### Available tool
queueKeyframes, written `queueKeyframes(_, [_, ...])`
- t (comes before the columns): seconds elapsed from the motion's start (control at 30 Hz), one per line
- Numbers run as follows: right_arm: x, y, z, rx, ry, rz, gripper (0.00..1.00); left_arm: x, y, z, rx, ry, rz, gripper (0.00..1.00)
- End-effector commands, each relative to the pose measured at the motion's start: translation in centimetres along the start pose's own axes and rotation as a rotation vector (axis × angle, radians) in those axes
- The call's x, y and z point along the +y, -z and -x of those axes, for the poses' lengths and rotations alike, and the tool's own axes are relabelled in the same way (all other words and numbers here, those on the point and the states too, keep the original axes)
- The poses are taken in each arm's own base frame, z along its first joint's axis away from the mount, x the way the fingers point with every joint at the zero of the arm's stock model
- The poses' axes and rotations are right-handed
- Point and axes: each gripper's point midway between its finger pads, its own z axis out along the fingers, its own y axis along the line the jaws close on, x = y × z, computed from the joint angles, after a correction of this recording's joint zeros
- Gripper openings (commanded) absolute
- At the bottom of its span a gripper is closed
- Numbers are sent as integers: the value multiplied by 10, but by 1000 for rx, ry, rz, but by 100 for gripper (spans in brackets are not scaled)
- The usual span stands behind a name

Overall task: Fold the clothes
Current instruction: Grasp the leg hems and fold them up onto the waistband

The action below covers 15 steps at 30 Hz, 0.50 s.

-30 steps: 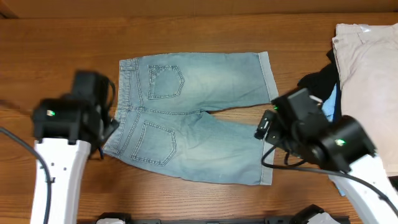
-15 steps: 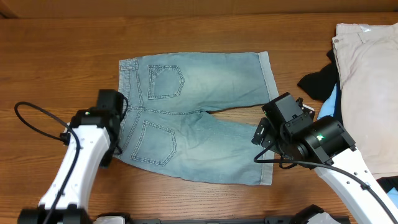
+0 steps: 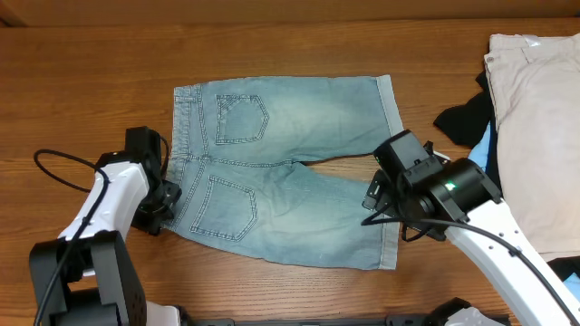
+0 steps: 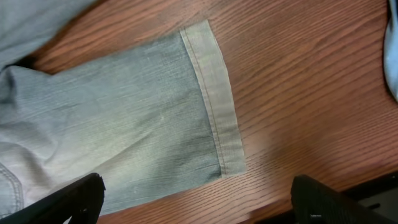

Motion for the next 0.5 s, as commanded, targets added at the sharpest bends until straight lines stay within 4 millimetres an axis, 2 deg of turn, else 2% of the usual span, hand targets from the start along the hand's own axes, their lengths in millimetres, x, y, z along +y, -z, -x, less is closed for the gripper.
queueKeyframes(0.0, [2,-8,-2,22,0,-24,100,4,-13,-12,66,-52,26,59])
queueKeyframes(0.1, [4,-15,-4,46,5,-45,100,7,-17,-14,75,-63,49,52])
queueKeyframes(0.17, [5,-18,-5,59,7,-51,100,7,-19,-15,80,-64,56,50])
queueKeyframes(0.27, [5,-24,-7,76,8,-69,99,8,-22,-16,85,-67,66,38])
queueKeyframes(0.3, [5,-27,-10,91,6,-71,99,8,-23,-16,86,-82,65,28])
queueKeyframes(0.37, [7,-32,-15,113,6,-60,98,7,-24,-15,85,-99,63,14])
queueKeyframes(0.43, [9,-44,-26,159,3,-39,95,7,-25,-15,86,-103,65,5])
queueKeyframes(0.47, [9,-48,-29,173,3,-35,94,7,-25,-15,86,-103,65,4])
